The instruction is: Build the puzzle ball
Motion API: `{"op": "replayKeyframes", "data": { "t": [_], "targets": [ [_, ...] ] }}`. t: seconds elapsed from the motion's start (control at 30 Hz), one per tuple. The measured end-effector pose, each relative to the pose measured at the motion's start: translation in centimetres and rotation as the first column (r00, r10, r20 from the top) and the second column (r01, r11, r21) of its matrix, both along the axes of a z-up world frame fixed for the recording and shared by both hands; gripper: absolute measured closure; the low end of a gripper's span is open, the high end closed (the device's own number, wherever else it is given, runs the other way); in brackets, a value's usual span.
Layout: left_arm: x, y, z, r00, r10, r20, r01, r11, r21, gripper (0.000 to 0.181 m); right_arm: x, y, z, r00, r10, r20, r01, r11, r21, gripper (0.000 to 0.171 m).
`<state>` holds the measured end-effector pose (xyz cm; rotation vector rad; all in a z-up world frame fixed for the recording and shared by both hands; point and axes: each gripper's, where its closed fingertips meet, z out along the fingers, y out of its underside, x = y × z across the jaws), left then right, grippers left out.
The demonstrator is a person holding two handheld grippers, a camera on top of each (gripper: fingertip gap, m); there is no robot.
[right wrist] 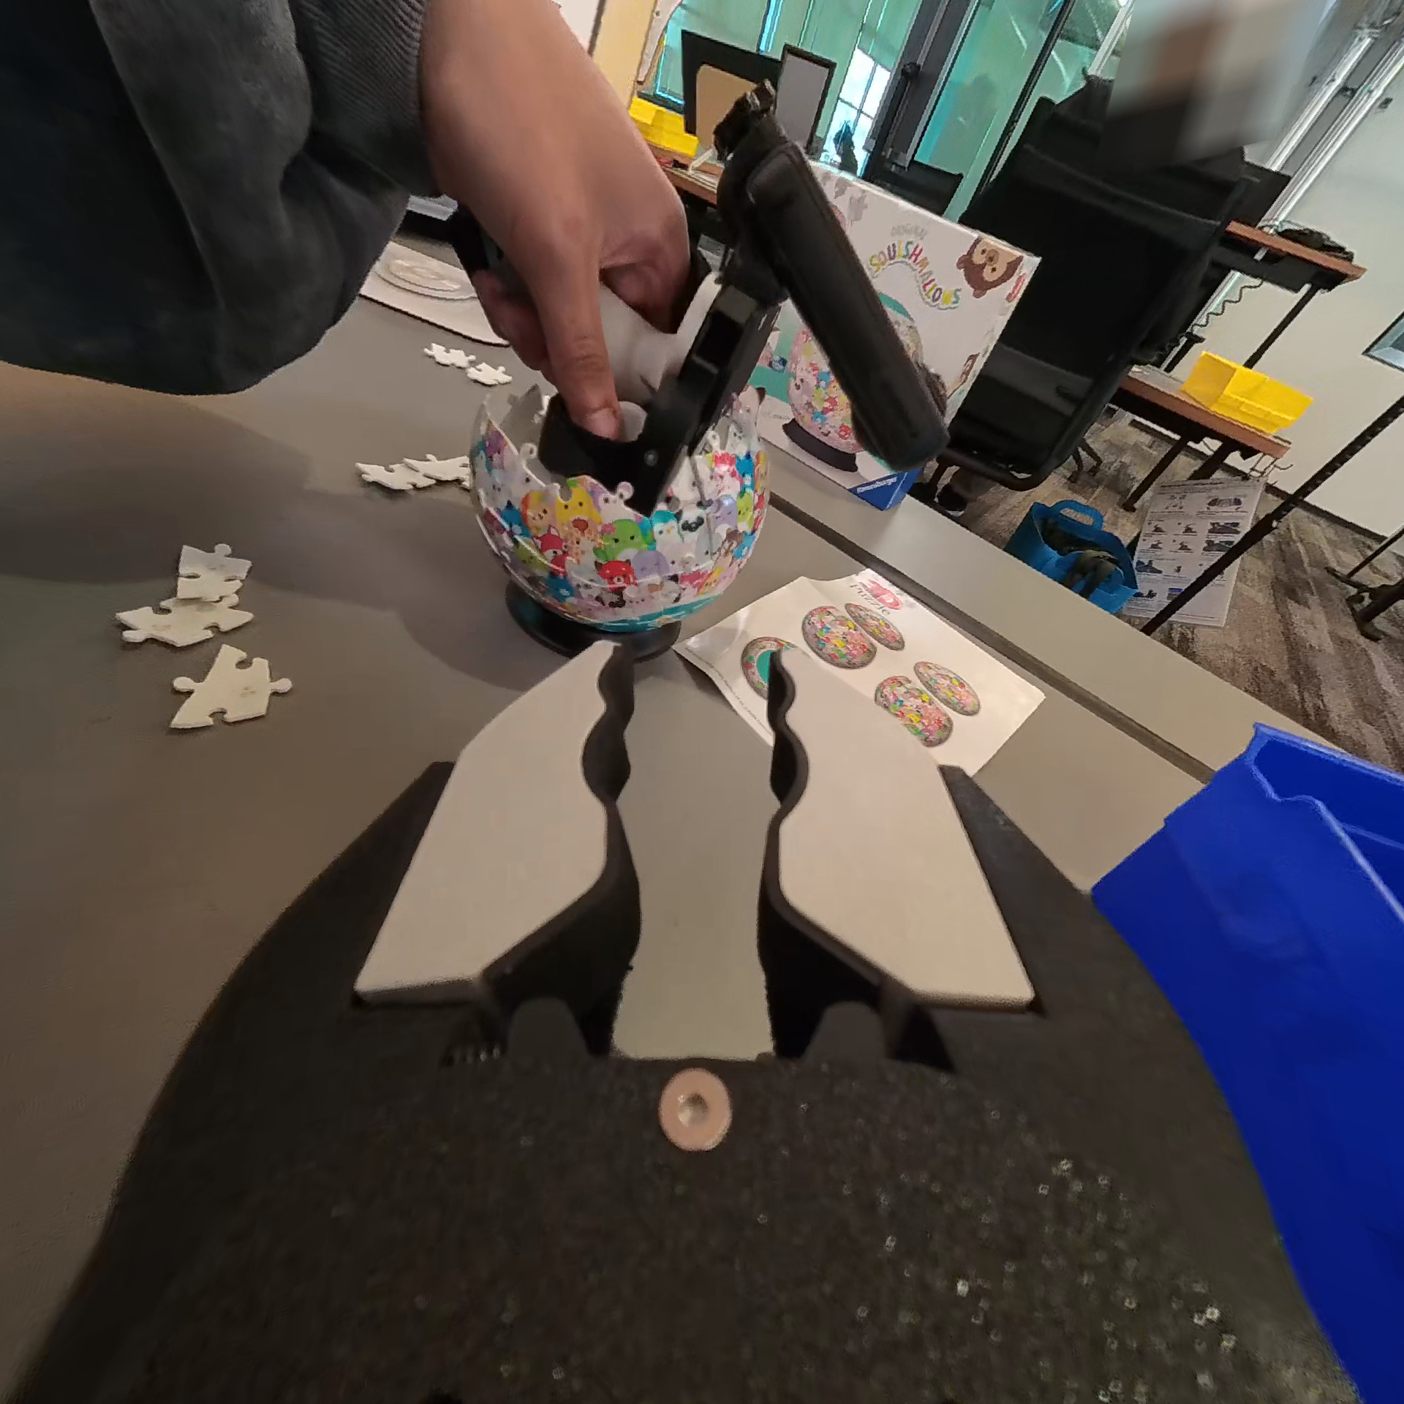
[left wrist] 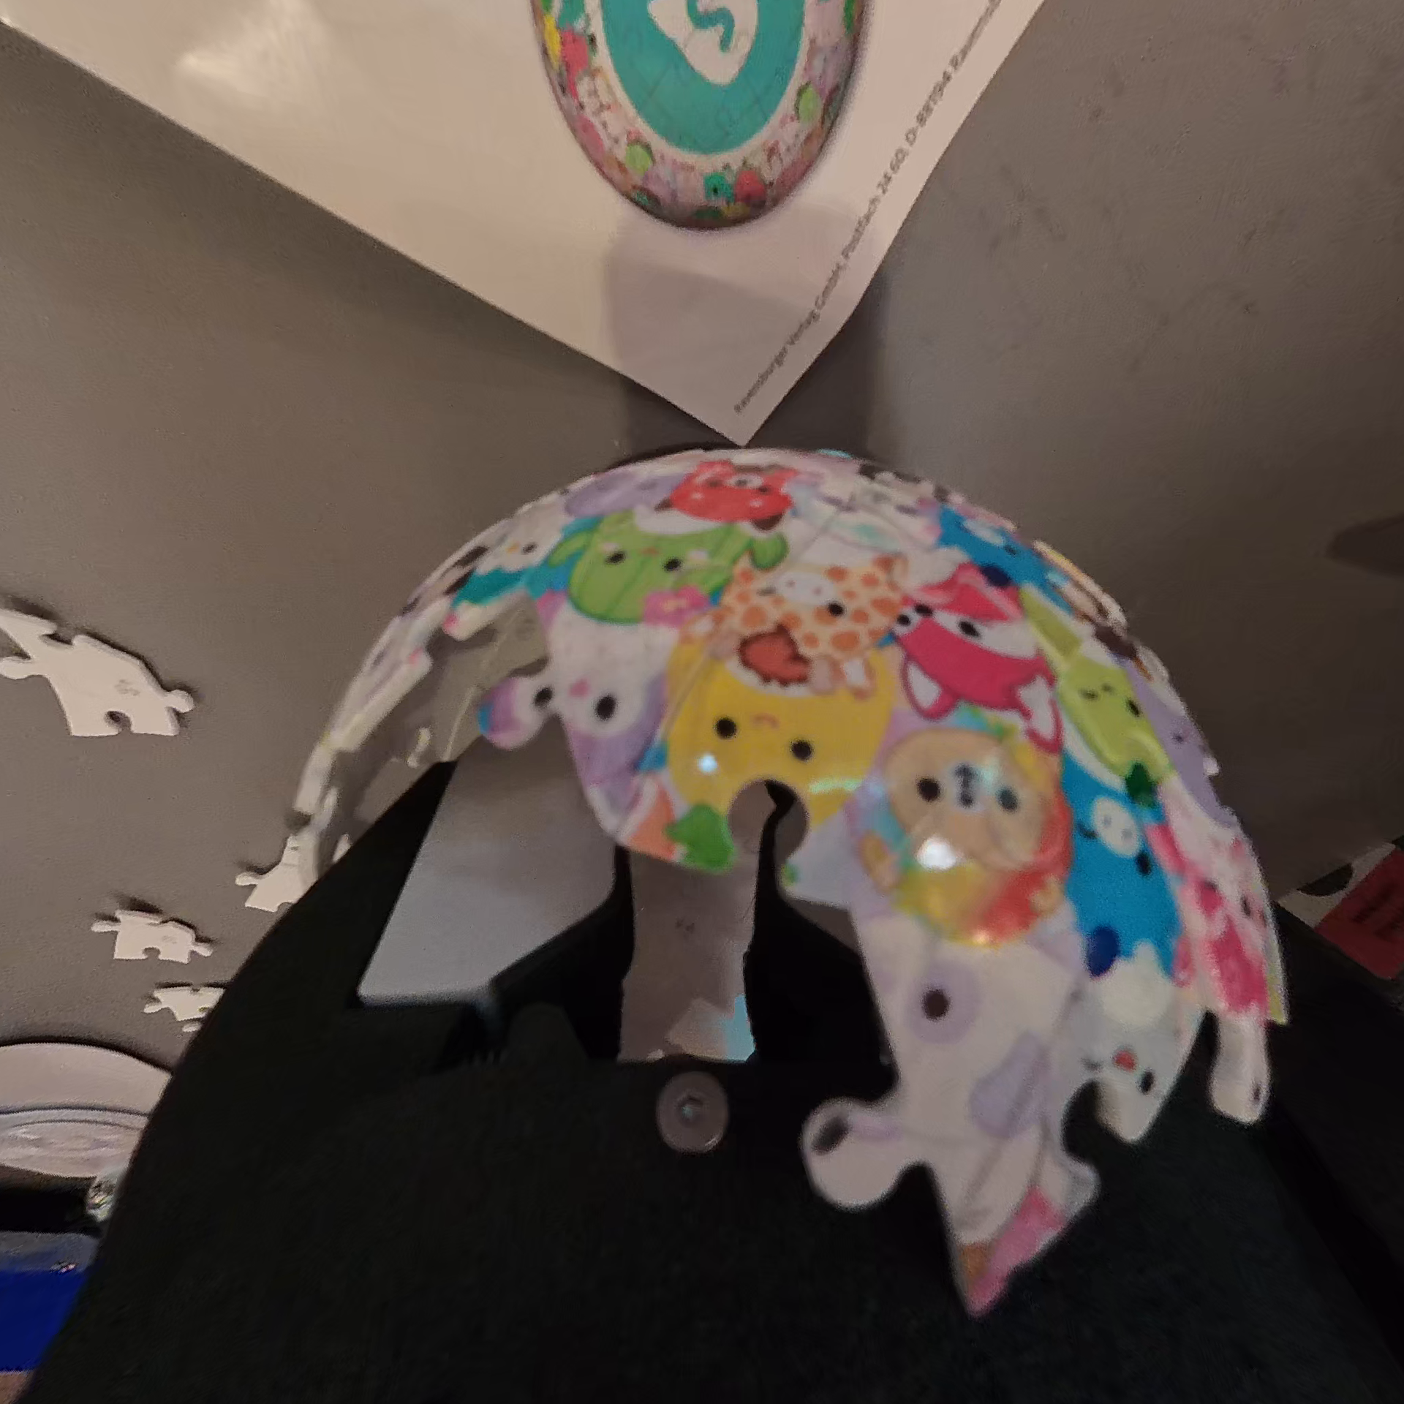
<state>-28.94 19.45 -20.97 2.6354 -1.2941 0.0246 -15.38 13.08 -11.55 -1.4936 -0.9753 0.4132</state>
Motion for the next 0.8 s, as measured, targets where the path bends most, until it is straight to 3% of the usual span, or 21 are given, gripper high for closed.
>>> {"op": "replayKeyframes", "data": {
  "t": [0.17,0.37,0.4,0.63,0.8],
  "targets": [
    [-0.4,-0.2,0.0,0.999,-0.017,-0.03,0.017,1.0,0.006,0.151,-0.1,0.0,-0.3,1.0,0.001,0.011,-0.001,1.0,-0.003,0.137],
    [-0.5,-0.7,-0.3,0.999,-0.032,-0.035,0.031,0.999,-0.005,0.168,-0.1,0.0,-0.5,1.0,-0.003,0.026,0.003,1.0,0.003,0.137],
    [-0.5,-0.9,-0.3,0.999,-0.03,-0.03,0.03,0.999,-0.014,0.109,-0.2,0.0,-0.5,1.0,-0.001,0.028,0.001,1.0,0.001,0.138],
    [-0.3,-1.1,-0.1,0.998,-0.058,-0.01,0.057,0.998,-0.01,0.112,-0.3,-0.1,-0.8,0.998,0.001,0.061,-0.002,1.0,0.018,0.138],
    [-0.2,-0.3,0.0,0.986,-0.165,0.003,0.165,0.985,0.058,0.113,-0.5,-0.2,-1.0,0.997,0.009,0.075,-0.011,1.0,0.027,0.138]
  ]
}}
